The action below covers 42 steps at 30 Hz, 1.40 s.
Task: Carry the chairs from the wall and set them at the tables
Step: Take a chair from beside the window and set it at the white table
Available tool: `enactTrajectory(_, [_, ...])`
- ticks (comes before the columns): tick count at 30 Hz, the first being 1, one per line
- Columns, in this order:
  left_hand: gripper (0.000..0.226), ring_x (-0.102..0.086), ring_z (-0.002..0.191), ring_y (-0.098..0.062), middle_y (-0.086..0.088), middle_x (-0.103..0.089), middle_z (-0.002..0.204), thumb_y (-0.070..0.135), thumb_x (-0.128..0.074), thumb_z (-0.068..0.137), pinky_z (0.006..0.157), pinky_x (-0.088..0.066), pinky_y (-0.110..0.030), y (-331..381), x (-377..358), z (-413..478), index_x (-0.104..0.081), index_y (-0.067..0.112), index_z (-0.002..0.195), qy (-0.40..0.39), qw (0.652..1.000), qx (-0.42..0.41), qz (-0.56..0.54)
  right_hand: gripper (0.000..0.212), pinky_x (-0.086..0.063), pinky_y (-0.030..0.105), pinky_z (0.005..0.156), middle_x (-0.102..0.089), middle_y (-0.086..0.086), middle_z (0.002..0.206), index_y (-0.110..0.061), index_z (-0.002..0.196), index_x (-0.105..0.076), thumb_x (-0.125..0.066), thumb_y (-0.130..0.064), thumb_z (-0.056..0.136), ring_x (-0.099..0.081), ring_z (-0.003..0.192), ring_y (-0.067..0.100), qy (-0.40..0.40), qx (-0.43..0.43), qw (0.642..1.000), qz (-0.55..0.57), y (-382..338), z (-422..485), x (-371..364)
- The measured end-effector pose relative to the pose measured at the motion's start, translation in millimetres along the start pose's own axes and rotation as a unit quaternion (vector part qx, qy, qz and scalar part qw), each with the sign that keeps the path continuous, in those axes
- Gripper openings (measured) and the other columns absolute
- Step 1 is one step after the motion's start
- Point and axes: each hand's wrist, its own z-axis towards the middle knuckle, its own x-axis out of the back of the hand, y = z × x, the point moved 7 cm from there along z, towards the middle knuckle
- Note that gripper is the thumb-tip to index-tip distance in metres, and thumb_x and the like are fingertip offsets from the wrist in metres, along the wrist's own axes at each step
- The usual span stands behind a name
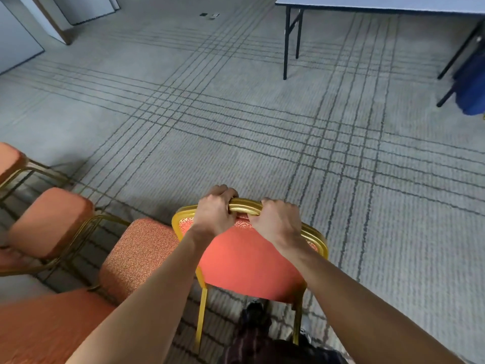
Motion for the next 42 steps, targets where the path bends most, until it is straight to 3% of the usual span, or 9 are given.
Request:
enactTrajectory(4, [0.027, -0.063, 0.083, -0.020, 0.007, -0.064, 0.082, 0.054, -0.058, 0.074, 0.075, -0.050, -0.035, -23.3, -1.8, 36.3, -0.062, 0.028, 0.079, -0.060, 0.996, 0.052, 0.037, 0.037, -0.040, 0.024, 0.054, -0.063, -0.003, 0.059, -0.020, 0.064, -0.059, -0.065, -0.054, 0.078, -0.062, 0.056, 0.017, -0.012, -0.032, 0.999, -0.004, 13.8, 32.1, -5.6])
enactTrajectory(6, [0.024, -0.065, 0.079, -0.026, 0.003, -0.066, 0.076, 0.051, -0.054, 0.077, 0.075, -0.049, -0.035, -20.0, -4.4, 52.7, -0.055, 0.027, 0.073, -0.078, 0.995, 0.028, 0.057, 0.038, -0.045, 0.025, 0.055, -0.060, -0.006, 0.057, -0.020, 0.062, -0.057, -0.061, -0.054, 0.080, -0.061, 0.056, 0.016, -0.015, -0.042, 0.999, -0.001, 16.0, 48.8, -7.6])
enactTrajectory(10, [0.021, -0.064, 0.079, -0.028, 0.001, -0.067, 0.076, 0.047, -0.053, 0.071, 0.077, -0.047, -0.035, -3.8, -5.0, 83.7, -0.050, 0.026, 0.071, -0.091, 0.990, -0.049, 0.092, 0.040, -0.038, 0.026, 0.056, -0.059, -0.006, 0.060, -0.020, 0.068, -0.062, -0.053, -0.057, 0.083, -0.059, 0.058, 0.017, -0.037, -0.073, 0.997, -0.006, 20.5, 65.5, -11.6])
enactTrajectory(14, [0.022, -0.064, 0.072, -0.027, 0.001, -0.065, 0.070, 0.045, -0.053, 0.066, 0.071, -0.048, -0.031, 22.3, -9.7, 105.5, -0.048, 0.024, 0.064, -0.112, 0.979, -0.128, 0.109, 0.042, -0.040, 0.029, 0.061, -0.063, -0.003, 0.069, -0.023, 0.078, -0.066, -0.046, -0.059, 0.086, -0.051, 0.061, 0.018, -0.059, -0.117, 0.991, 0.001, 32.4, 68.9, -2.8])
enactTrajectory(20, [0.024, -0.064, 0.070, -0.026, -0.001, -0.065, 0.068, 0.044, -0.059, 0.072, 0.067, -0.044, -0.030, 68.3, 1.0, 144.1, -0.054, 0.023, 0.063, -0.093, 0.976, -0.171, 0.095, 0.046, -0.041, 0.030, 0.063, -0.067, -0.002, 0.074, -0.024, 0.078, -0.066, -0.043, -0.062, 0.087, -0.052, 0.062, 0.019, -0.034, -0.159, 0.987, -0.003, 69.8, 81.8, 30.9])
enactTrajectory(24, [0.021, -0.065, 0.072, -0.027, -0.002, -0.066, 0.070, 0.042, -0.059, 0.072, 0.066, -0.043, -0.030, 103.7, 9.0, 174.2, -0.054, 0.023, 0.064, -0.079, 0.970, -0.204, 0.109, 0.047, -0.044, 0.032, 0.065, -0.069, 0.001, 0.077, -0.022, 0.079, -0.067, -0.042, -0.062, 0.085, -0.064, 0.071, 0.023, -0.006, -0.171, 0.985, -0.023, 101.7, 102.3, 51.9])
enactTrajectory(29, [0.023, -0.066, 0.079, -0.028, -0.003, -0.069, 0.077, 0.042, -0.060, 0.075, 0.073, -0.046, -0.032, 146.4, -0.5, 223.5, -0.067, 0.020, 0.076, -0.073, 0.963, -0.225, 0.126, 0.050, -0.049, 0.034, 0.068, -0.070, 0.002, 0.079, -0.021, 0.083, -0.069, -0.041, -0.062, 0.087, -0.065, 0.073, 0.024, 0.007, -0.173, 0.985, -0.014, 153.7, 134.1, 61.8])
enactTrajectory(35, [0.022, -0.063, 0.074, -0.025, 0.005, -0.059, 0.066, 0.042, -0.059, 0.073, 0.070, -0.035, -0.032, 214.8, -36.6, 313.4, -0.052, 0.025, 0.061, -0.097, 0.961, -0.223, 0.129, 0.049, -0.039, 0.030, 0.062, -0.066, -0.001, 0.071, -0.020, 0.077, -0.066, -0.042, -0.063, 0.085, -0.057, 0.061, 0.021, 0.020, -0.175, 0.984, 0.007, 251.2, 192.5, 65.4])
enactTrajectory(42, [0.021, -0.063, 0.074, -0.028, -0.001, -0.067, 0.073, 0.038, -0.057, 0.072, 0.068, -0.040, -0.032, 296.1, -75.1, 414.4, -0.048, 0.023, 0.060, -0.091, 0.952, -0.246, 0.155, 0.046, -0.038, 0.030, 0.060, -0.060, -0.004, 0.066, -0.019, 0.075, -0.064, -0.043, -0.059, 0.087, -0.057, 0.062, 0.021, 0.029, -0.165, 0.985, 0.028, 359.0, 263.3, 81.7])
